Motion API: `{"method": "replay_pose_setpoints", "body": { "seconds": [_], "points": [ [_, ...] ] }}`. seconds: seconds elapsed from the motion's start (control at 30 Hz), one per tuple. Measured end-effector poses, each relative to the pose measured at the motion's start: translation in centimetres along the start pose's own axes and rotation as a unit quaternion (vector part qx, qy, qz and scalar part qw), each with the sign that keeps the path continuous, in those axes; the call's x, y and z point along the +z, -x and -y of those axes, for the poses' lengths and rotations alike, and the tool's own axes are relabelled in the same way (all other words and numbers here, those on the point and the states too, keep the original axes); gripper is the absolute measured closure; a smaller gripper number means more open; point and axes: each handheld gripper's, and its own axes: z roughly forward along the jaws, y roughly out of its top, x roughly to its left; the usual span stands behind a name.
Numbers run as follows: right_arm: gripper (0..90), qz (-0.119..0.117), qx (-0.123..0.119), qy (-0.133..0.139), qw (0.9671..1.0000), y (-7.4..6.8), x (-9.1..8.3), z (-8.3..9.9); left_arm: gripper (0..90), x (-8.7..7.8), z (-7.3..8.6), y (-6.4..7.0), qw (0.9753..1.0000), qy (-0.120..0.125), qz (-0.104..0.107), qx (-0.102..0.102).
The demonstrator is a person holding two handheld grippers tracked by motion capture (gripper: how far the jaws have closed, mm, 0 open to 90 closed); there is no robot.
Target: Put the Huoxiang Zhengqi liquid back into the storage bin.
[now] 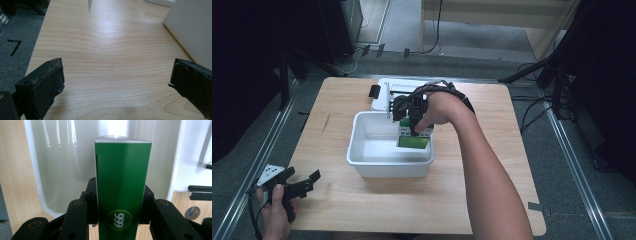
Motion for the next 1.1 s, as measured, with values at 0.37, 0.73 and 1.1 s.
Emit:
{"method": "replay_pose_setpoints", "body": {
  "seconds": [0.37,0.73,1.1],
  "points": [
    [63.6,-0.011,-0.004,-0.004,0.9999,0.2,2.5,-0.3,0.0,0.0,0.0,0.0,1.0,0.001,0.0,-0.001],
    [63.2,-0.016,0.002,0.001,0.9999,0.3,4.3,-0.5,0.0,0.0,0.0,0.0,1.0,0.002,0.0,0.0],
    [61.3,-0.015,0.01,0.023,0.9996,0.3,4.0,-0.8,0.0,0.0,0.0,0.0,1.0,0.001,0.0,0.0]
  ]
}}
